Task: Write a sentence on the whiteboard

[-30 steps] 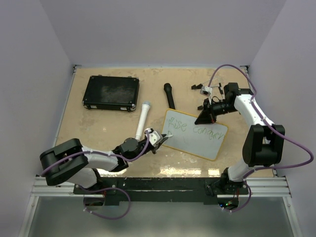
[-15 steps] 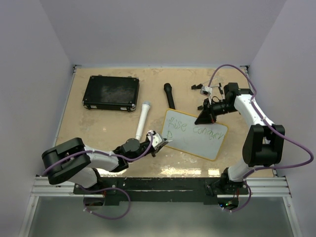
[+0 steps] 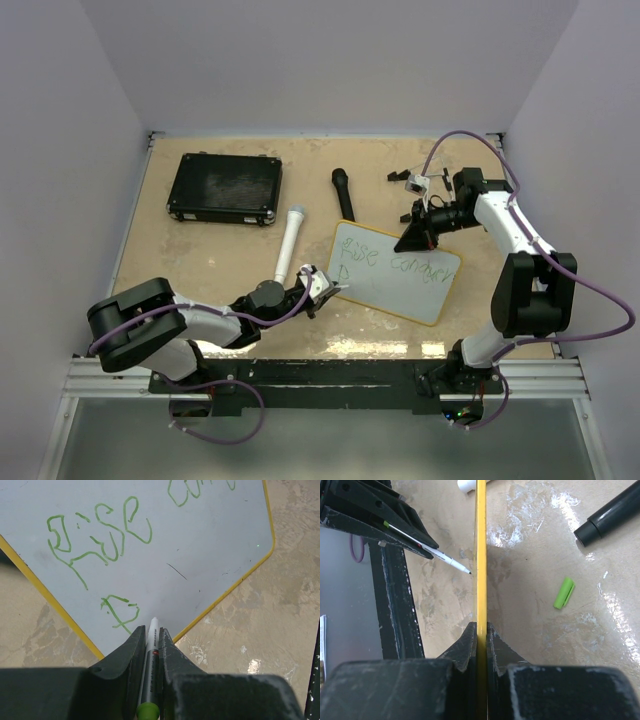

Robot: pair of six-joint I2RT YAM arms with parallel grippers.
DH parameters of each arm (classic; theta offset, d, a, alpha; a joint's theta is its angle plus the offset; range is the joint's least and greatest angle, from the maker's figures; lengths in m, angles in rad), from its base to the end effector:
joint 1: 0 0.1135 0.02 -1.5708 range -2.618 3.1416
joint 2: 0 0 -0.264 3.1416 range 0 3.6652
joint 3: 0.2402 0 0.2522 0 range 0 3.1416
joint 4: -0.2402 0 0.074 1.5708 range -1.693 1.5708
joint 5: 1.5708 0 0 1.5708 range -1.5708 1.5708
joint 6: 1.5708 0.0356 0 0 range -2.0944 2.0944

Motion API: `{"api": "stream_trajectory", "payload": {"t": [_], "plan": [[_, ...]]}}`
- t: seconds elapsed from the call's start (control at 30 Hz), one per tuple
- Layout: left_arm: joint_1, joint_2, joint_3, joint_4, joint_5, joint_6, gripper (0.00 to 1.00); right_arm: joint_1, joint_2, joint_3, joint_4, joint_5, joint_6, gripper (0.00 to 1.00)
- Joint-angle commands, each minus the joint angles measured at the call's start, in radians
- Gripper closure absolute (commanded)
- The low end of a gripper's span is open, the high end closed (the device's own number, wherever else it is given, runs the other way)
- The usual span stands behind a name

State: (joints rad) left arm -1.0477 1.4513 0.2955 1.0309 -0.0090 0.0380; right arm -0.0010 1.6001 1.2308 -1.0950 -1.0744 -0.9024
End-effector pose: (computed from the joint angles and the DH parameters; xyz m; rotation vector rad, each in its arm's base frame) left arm 0.1256 -0.2172 0.1620 0.8992 1.5039 -0.7409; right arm 0.2875 0.0310 0.2545 -1.0763 2.0553 1.1887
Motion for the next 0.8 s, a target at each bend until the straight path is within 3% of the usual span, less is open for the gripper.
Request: {"api": "stream_trajectory", "payload": {"t": [0.0,0.77], "plan": [[-0.002,-0.016,0.013,0.064,-0.022,-0.009,1.00,0.004,-0.022,-0.007,0.057,-0.021,-0.041,1.00],[-0.002,0.069,0.060,0.116,-0.029,-0.016,1.00,0.004,-0.023,-0.010,0.057,-0.021,-0.041,1.00]]}}
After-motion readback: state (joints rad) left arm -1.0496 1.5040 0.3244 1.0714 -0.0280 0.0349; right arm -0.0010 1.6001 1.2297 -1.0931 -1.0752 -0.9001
